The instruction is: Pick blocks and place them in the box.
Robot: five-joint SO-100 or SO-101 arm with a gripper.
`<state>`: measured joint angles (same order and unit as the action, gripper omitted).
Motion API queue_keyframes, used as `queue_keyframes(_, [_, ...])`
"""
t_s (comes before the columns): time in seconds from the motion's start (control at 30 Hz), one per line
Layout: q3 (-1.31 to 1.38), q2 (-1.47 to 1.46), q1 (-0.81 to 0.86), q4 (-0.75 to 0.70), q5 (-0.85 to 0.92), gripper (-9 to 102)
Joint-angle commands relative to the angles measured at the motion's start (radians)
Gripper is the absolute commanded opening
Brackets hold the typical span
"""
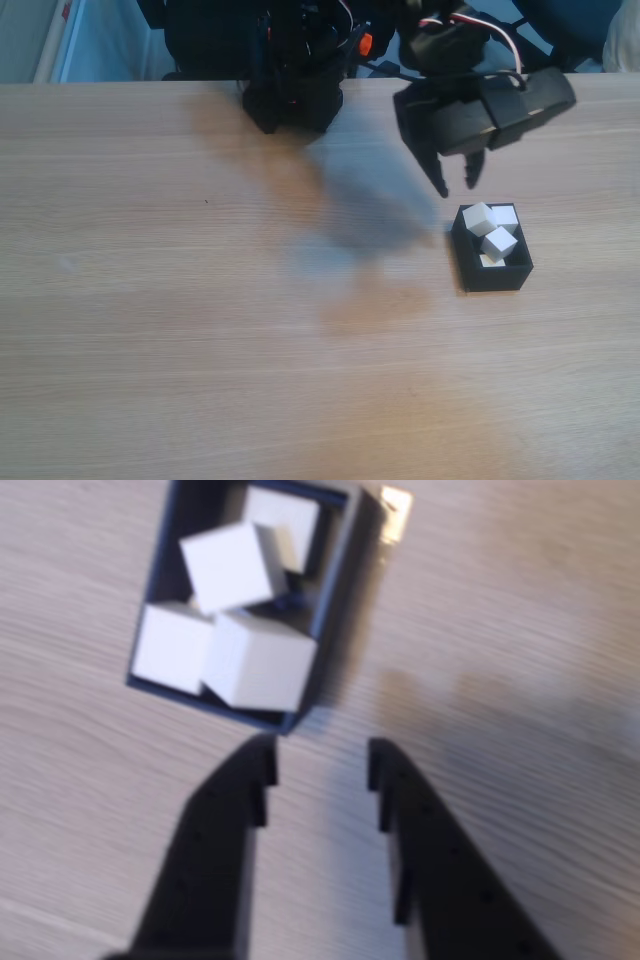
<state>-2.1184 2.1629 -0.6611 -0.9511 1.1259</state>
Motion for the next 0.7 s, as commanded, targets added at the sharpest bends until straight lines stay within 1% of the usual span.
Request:
queue_keyframes(0.0, [-0.077, 0.137, 0.046, -0.020, 0.044, 0])
queue_keyframes(0.17, [-0.247, 0.321, 0.147, -0.038, 0.189, 0])
queue_keyframes(0.3, [-0.414, 0.491, 0.278, -0.015, 0.368, 0])
queue_keyframes(0.4, [-0.529, 0.598, 0.374, -0.028, 0.463, 0])
queue_keyframes(0.53, [-0.683, 0.750, 0.483, -0.046, 0.546, 0])
queue_keyframes(0.67, [-0.854, 0.943, 0.554, -0.052, 0.611, 0])
